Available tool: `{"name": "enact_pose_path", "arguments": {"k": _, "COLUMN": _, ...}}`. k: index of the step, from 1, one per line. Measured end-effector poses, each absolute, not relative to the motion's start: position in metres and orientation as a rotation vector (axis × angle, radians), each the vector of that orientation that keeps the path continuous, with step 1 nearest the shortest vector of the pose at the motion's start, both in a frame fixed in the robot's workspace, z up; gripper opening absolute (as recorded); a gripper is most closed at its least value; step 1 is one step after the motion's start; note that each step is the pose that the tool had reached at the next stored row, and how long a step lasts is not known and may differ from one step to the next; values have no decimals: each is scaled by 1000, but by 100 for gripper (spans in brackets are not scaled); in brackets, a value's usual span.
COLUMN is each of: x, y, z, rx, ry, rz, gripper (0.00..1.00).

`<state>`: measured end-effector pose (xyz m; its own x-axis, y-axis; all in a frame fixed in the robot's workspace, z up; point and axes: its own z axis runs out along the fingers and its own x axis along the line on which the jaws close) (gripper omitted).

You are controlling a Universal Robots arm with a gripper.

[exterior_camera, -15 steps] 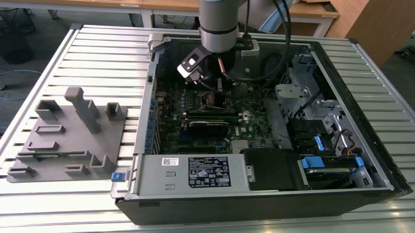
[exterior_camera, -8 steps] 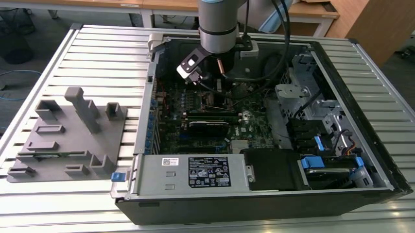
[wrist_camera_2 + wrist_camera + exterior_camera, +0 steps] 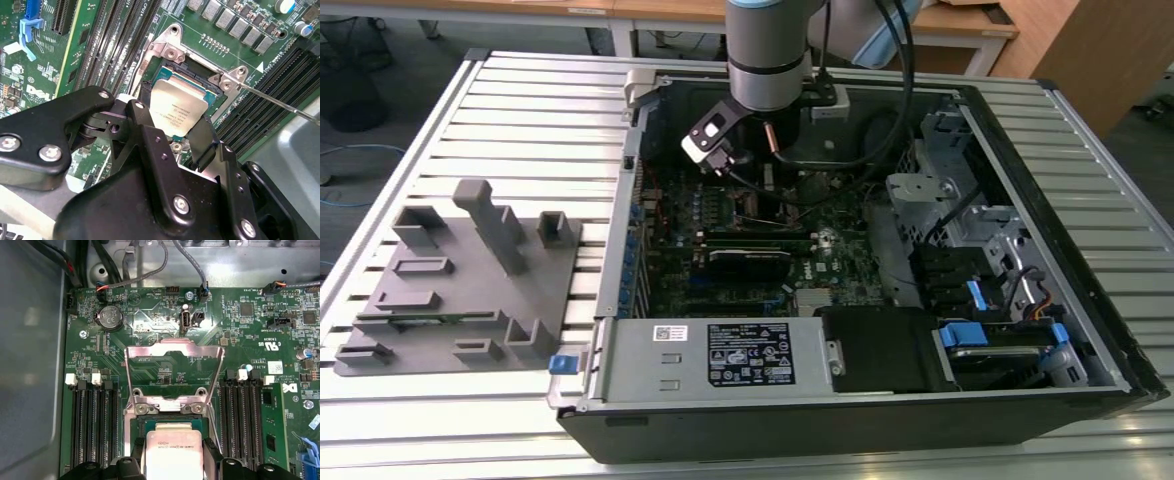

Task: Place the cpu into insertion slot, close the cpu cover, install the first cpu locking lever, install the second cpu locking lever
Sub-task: 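Place the cpu into insertion slot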

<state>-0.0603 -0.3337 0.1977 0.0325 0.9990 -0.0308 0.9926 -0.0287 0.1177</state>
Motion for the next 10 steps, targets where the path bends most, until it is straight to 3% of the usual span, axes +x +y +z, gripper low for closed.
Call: {"name": "enact_pose_path", "arguments": {"k": 10, "x": -60, "y": -332, "z": 197, "rx": 2176, "ry": 2115, "rz": 92, "gripper": 54}}
